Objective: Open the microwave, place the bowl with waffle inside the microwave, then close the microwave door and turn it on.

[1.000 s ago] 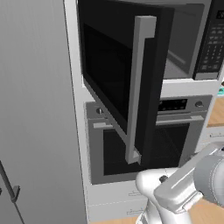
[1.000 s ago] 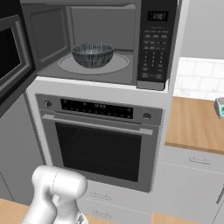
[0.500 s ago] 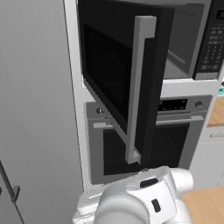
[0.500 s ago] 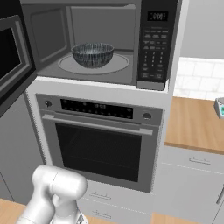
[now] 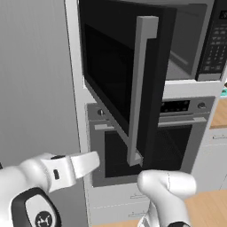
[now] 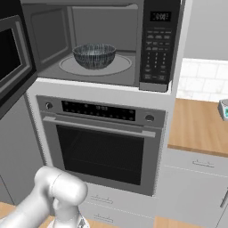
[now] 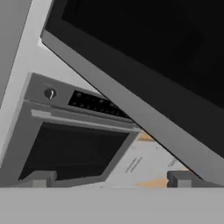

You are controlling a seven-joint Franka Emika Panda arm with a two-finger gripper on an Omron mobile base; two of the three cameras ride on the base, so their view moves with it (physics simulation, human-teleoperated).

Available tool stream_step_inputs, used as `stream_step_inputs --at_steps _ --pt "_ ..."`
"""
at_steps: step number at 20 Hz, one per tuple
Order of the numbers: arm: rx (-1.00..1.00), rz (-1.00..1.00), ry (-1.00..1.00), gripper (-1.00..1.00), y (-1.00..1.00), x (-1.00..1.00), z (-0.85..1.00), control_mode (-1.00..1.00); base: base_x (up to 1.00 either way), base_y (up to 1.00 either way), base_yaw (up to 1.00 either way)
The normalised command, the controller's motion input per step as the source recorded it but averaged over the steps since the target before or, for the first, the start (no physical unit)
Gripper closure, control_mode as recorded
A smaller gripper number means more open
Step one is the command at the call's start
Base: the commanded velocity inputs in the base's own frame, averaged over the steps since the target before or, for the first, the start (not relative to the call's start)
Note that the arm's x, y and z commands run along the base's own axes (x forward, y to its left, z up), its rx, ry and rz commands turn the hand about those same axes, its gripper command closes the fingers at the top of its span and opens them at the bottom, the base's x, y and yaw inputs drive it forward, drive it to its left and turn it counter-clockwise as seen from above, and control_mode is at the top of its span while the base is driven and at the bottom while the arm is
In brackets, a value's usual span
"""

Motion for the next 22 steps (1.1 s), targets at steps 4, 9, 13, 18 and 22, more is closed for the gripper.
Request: stream_step_inputs --at_steps 4,9,13,18,22 --pt "0.01 0.08 -0.32 -1.00 -0.89 0.99 -0.11 -1.00 0.00 0.00 0.00" --pt "0.02 0.12 -0.25 -1.00 -0.99 0.85 0.00 -1.00 0.00 0.00 0.00" --pt "0.04 0.08 -0.12 -1.00 -1.00 0.34 0.06 -1.00 0.00 0.00 0.00" --pt "0.10 0.06 -0.03 -1.00 -1.00 0.61 0.27 -1.00 0.00 0.00 0.00" --pt "0.24 0.00 0.11 -1.00 -0.81 1.00 0.54 -1.00 0.00 0.00 0.00"
